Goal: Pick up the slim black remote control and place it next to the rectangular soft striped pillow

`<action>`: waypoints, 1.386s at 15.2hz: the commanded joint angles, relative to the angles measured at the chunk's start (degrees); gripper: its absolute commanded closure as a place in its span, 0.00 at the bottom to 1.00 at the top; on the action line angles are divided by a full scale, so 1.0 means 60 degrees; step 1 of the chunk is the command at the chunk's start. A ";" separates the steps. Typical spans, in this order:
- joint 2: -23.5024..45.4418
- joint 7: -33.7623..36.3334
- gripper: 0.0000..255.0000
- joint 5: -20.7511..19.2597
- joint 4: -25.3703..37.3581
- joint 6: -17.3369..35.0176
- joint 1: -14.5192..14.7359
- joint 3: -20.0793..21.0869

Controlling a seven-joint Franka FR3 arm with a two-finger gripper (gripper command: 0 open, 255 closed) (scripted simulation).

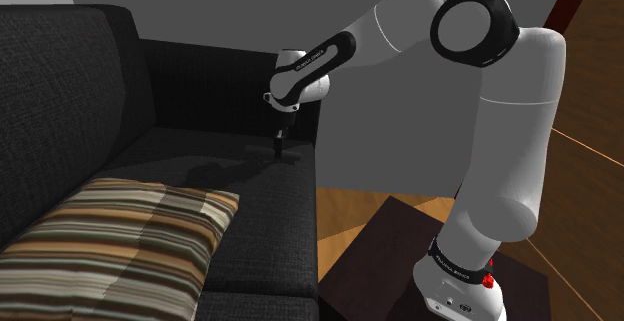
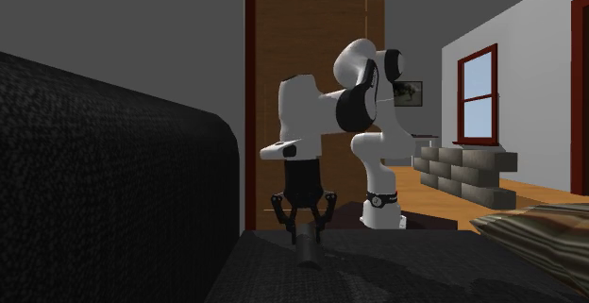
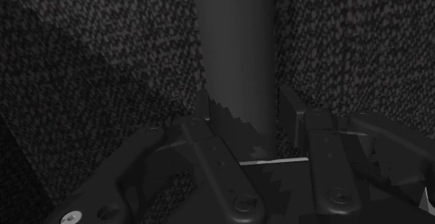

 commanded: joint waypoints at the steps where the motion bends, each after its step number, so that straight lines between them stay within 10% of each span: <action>1: 0.0011 -0.0001 1.00 0.0005 -0.0012 -0.0007 0.0010 0.0015; 21: -0.1008 0.0290 1.00 -0.0268 0.0801 -0.1821 0.0038 -0.0057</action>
